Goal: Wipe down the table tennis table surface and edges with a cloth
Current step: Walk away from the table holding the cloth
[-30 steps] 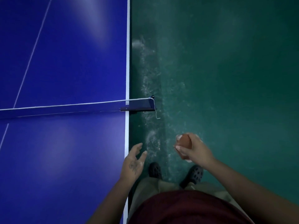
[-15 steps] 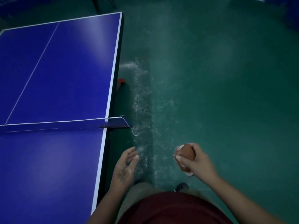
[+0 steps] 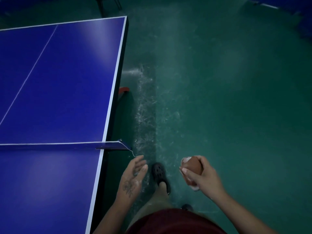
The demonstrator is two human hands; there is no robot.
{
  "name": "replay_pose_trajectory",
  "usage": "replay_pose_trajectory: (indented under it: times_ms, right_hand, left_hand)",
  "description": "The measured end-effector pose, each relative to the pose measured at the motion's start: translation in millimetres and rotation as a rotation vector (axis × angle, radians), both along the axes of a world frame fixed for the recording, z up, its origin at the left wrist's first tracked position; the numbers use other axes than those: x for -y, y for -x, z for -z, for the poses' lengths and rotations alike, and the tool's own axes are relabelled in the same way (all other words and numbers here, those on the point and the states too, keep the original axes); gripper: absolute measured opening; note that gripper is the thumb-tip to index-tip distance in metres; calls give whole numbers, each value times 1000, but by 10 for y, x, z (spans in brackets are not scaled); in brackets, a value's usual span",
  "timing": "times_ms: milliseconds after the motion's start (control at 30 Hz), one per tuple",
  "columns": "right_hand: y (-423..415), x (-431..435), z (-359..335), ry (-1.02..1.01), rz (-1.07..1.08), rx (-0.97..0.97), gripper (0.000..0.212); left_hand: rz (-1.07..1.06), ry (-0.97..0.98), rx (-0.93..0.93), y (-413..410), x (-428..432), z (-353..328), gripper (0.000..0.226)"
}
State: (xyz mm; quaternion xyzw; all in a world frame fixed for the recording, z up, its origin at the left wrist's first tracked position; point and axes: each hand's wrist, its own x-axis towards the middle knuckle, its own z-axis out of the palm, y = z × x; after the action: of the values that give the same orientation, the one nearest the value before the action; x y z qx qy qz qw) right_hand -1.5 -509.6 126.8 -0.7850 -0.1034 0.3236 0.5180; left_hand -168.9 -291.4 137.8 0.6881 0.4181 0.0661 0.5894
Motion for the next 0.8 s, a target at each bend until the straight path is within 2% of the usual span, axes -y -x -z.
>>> replay_pose_trajectory:
  times_ms: [500,800]
  right_hand:
    - [-1174,-1316,-2,35,91,63,42]
    - [-1690,-1878,-18,19,29,31,44]
  left_hand:
    - [115,95,27,-1375,-1594,55,40]
    - [66,97,13,-1831,-2044,8,42]
